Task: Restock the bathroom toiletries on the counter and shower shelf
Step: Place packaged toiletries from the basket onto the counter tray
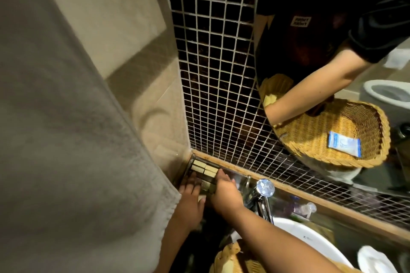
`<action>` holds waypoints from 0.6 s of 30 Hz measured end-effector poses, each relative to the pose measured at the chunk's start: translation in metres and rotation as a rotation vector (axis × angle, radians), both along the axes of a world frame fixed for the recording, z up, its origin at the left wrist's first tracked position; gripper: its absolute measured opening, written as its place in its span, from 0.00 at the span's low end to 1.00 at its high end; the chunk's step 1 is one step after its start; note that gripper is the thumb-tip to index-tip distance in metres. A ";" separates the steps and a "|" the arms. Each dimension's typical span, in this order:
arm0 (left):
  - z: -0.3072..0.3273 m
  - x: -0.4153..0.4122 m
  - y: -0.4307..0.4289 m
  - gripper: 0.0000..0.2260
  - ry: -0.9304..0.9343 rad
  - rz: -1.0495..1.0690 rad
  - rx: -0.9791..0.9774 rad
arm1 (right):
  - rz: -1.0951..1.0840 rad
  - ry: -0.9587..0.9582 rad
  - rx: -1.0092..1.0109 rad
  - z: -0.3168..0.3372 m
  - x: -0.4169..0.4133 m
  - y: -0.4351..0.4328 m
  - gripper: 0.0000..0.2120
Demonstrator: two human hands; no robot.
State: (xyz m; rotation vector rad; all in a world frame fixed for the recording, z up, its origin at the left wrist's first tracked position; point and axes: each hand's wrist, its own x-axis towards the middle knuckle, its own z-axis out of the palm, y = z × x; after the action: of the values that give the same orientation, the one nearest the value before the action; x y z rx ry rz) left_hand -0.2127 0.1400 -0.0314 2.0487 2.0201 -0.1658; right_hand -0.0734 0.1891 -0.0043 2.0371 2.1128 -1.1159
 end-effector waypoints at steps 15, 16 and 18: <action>0.094 0.049 -0.050 0.27 -0.045 -0.084 0.065 | 0.148 -0.126 0.282 0.092 0.080 -0.086 0.31; 0.101 0.057 -0.052 0.27 -0.041 -0.099 0.079 | 0.145 -0.149 0.313 0.098 0.090 -0.092 0.30; 0.114 0.075 -0.056 0.27 -0.042 -0.131 0.113 | 0.132 -0.197 0.355 0.107 0.110 -0.105 0.31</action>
State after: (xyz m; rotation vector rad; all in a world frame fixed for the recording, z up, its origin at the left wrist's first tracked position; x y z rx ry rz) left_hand -0.1379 0.0836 0.0830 2.2347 1.9118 -0.0333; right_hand 0.0363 0.0846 0.1025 1.9942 2.4339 -0.5276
